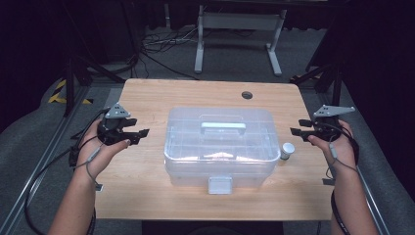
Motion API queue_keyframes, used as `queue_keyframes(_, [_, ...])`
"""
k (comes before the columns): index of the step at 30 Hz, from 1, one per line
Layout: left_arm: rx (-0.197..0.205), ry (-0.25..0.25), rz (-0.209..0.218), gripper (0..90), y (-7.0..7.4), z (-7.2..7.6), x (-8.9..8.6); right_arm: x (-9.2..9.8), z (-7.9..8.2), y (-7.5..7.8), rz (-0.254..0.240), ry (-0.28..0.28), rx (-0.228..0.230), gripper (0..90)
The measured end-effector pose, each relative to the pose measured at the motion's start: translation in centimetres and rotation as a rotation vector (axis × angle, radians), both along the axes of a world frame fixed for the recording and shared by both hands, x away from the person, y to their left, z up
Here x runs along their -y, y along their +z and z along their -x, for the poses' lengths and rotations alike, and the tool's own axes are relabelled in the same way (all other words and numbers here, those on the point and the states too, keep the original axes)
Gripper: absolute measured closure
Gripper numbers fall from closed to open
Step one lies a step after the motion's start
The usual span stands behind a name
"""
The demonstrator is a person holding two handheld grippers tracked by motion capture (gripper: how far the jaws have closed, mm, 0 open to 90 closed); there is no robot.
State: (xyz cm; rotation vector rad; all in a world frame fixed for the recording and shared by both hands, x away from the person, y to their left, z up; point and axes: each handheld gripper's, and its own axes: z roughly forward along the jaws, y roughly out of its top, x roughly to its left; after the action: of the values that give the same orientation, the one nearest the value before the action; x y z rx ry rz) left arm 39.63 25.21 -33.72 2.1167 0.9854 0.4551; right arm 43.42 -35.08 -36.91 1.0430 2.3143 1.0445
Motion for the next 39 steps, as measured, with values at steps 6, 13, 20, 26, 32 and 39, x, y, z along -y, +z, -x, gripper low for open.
queue_keyframes(6, [0.010, -0.045, 0.008, 40.7, 1.6, -0.3, 0.6, -0.5, -0.5, -0.1, -0.023, 0.008, -0.008, 47.6])
queue_keyframes(13, [0.025, -0.086, 0.051, 39.4, 3.1, -0.2, 1.1, -0.7, -0.5, -0.6, -0.025, 0.016, -0.029, 47.5])
queue_keyframes(20, [0.031, -0.154, 0.062, 39.0, 4.2, -0.1, 2.8, -0.5, -0.1, -0.5, -0.090, 0.025, -0.039, 47.4])
queue_keyframes(26, [0.041, -0.226, 0.090, 38.3, 5.1, -0.2, 5.3, -0.5, 0.0, -0.8, -0.088, 0.023, -0.049, 47.3])
queue_keyframes(32, [0.041, -0.266, 0.078, 38.5, 5.7, -0.7, 7.3, -0.4, 0.1, -1.0, -0.080, 0.017, -0.064, 47.3])
queue_keyframes(39, [0.029, -0.320, 0.095, 38.4, 5.8, -0.9, 9.3, -0.3, 0.4, -1.1, -0.084, 0.014, -0.067, 46.9])
